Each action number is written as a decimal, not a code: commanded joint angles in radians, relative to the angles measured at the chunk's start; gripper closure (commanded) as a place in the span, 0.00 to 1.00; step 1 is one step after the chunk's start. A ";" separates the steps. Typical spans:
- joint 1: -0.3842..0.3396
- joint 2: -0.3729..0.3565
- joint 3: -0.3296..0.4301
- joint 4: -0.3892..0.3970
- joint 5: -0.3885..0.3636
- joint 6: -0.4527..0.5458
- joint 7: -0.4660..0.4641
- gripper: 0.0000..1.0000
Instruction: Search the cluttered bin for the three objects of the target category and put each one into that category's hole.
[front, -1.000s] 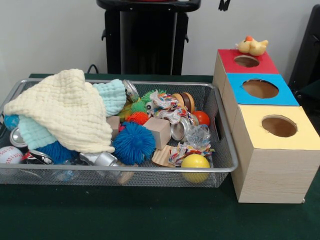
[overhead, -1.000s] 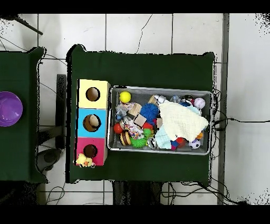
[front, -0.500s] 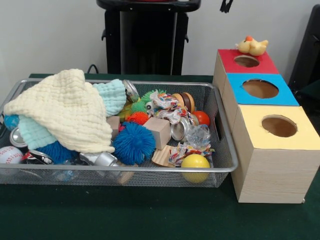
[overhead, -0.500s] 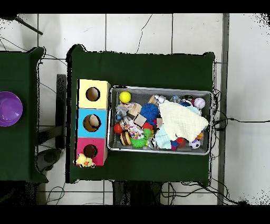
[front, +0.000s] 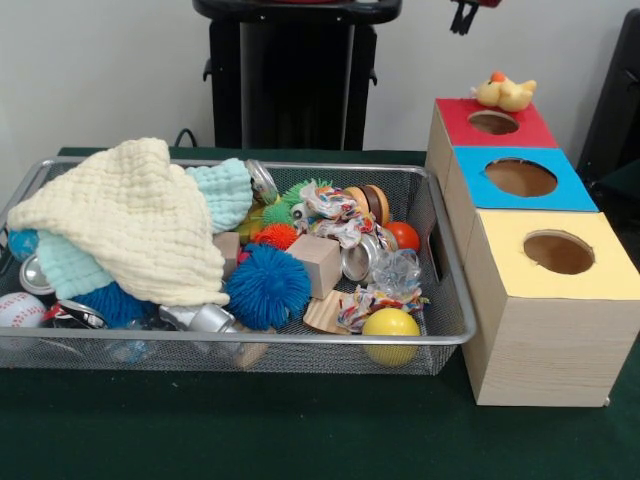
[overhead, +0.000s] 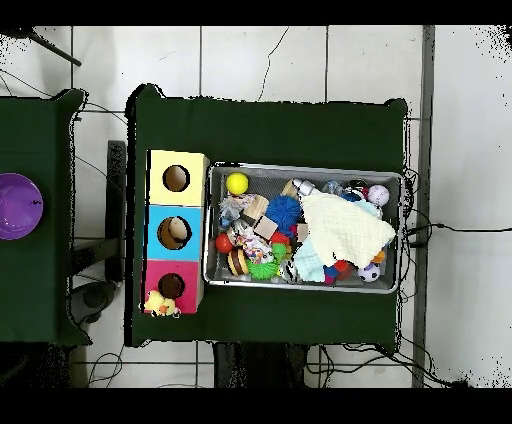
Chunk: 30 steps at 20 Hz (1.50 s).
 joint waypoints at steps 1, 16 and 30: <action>0.002 0.034 -0.036 -0.209 0.130 0.056 0.261 1.00; 0.009 0.032 -0.027 -0.217 0.146 0.058 0.275 1.00; 0.101 0.064 -0.051 -0.269 0.228 0.069 0.256 1.00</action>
